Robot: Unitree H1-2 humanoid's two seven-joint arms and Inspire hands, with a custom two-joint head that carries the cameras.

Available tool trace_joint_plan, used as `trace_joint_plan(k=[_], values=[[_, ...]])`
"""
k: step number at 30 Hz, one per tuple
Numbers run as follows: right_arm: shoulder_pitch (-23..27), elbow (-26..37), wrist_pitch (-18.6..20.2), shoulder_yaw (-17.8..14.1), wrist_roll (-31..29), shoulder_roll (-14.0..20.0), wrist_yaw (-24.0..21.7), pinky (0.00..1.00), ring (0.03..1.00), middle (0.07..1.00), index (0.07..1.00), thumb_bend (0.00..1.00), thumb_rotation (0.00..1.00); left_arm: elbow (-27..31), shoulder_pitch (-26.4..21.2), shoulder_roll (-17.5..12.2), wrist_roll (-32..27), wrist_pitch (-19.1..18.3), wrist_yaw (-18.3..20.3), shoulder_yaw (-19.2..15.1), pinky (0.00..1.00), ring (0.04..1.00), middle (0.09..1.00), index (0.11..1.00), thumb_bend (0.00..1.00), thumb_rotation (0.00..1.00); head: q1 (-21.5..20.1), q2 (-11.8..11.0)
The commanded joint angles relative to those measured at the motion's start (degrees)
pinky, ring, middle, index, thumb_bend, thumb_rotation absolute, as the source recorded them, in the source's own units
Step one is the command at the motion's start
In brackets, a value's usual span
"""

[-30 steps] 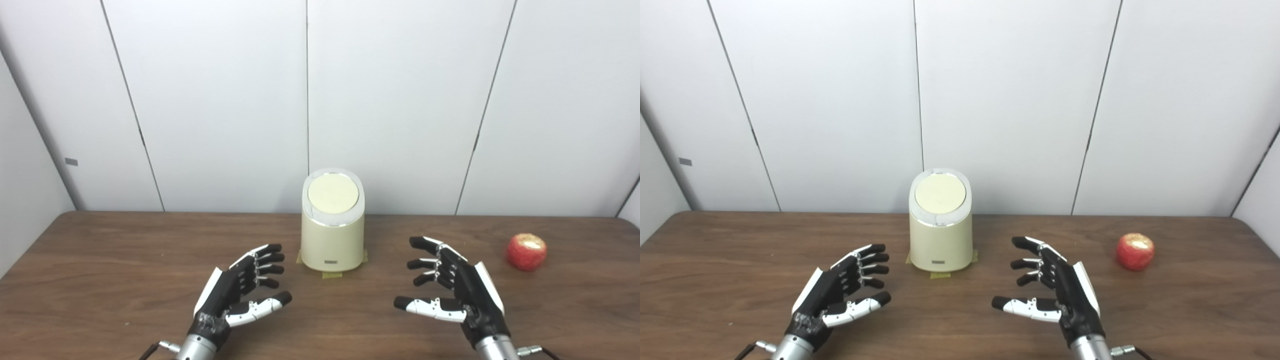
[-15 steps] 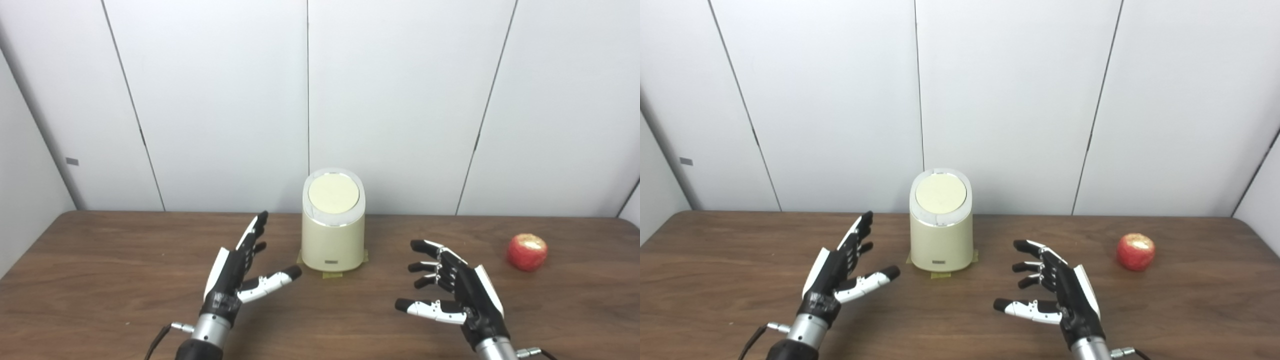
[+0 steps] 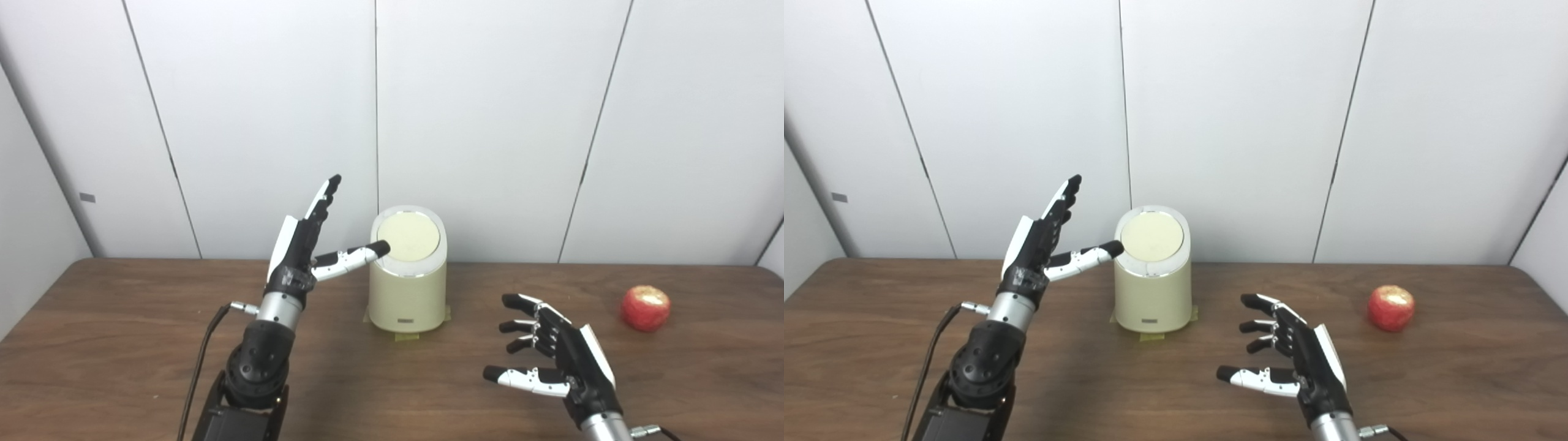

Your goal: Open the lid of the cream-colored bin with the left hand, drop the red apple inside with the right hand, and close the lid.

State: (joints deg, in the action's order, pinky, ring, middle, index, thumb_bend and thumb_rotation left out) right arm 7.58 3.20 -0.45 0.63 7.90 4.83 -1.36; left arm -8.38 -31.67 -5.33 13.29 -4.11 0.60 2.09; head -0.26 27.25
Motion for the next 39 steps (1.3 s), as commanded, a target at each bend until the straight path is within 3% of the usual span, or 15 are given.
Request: trace_joint_plan(k=[1, 8, 13, 16, 20, 34, 39], values=[[2.4, 1.2, -2.4, -0.2, -0.3, 0.1, 0.6, 0.51, 0.654, 0.803, 0.738, 0.73, 0.06, -1.3, -5.3, -0.7, 0.4, 1.5, -0.7, 0.3, 1.00, 1.000, 1.000, 1.000, 0.96, 0.34, 0.0, 0.1], [2.0, 2.2, -1.5, 0.0, 0.1, 0.3, 0.4, 0.51, 0.651, 0.805, 0.743, 0.73, 0.05, -7.8, -11.0, -0.3, 4.7, 0.8, -3.8, 2.3, 1.00, 1.000, 1.000, 1.000, 0.99, 0.32, -0.1, 0.4], [1.8, 2.9, -0.7, 0.2, 0.2, 0.3, 0.0, 0.50, 0.655, 0.813, 0.750, 0.73, 0.06, -12.9, -14.2, -0.6, 9.2, 1.3, -7.0, 4.5, 0.89, 1.000, 1.000, 1.000, 0.97, 0.30, -0.1, 0.5], [1.7, 3.2, -0.2, 0.4, -0.4, 0.5, -0.6, 0.51, 0.664, 0.823, 0.757, 0.73, 0.05, -17.1, -15.7, -1.1, 12.2, 1.6, -9.0, 6.2, 0.95, 1.000, 1.000, 1.000, 0.95, 0.28, -0.4, 0.5], [1.7, 3.5, -0.2, 0.5, -0.7, 0.3, -0.7, 0.50, 0.664, 0.822, 0.755, 0.74, 0.06, -20.4, -16.9, -1.5, 14.7, 0.6, -10.1, 7.9, 0.90, 1.000, 1.000, 1.000, 0.95, 0.30, -0.6, 0.7], [1.7, 4.7, 0.8, 1.0, -0.5, -0.3, -0.3, 0.49, 0.655, 0.815, 0.748, 0.73, 0.05, -22.8, -17.2, -1.4, 16.9, -1.1, -10.5, 9.7, 0.91, 1.000, 1.000, 1.000, 0.95, 0.21, -1.0, 1.4], [1.7, 4.9, 0.8, 1.1, -0.1, -0.4, -0.1, 0.48, 0.654, 0.814, 0.746, 0.72, 0.06, -22.2, -17.2, -2.7, 19.7, -3.4, -9.0, 12.6, 0.96, 1.000, 1.000, 1.000, 0.99, 0.19, -1.1, 1.6]])
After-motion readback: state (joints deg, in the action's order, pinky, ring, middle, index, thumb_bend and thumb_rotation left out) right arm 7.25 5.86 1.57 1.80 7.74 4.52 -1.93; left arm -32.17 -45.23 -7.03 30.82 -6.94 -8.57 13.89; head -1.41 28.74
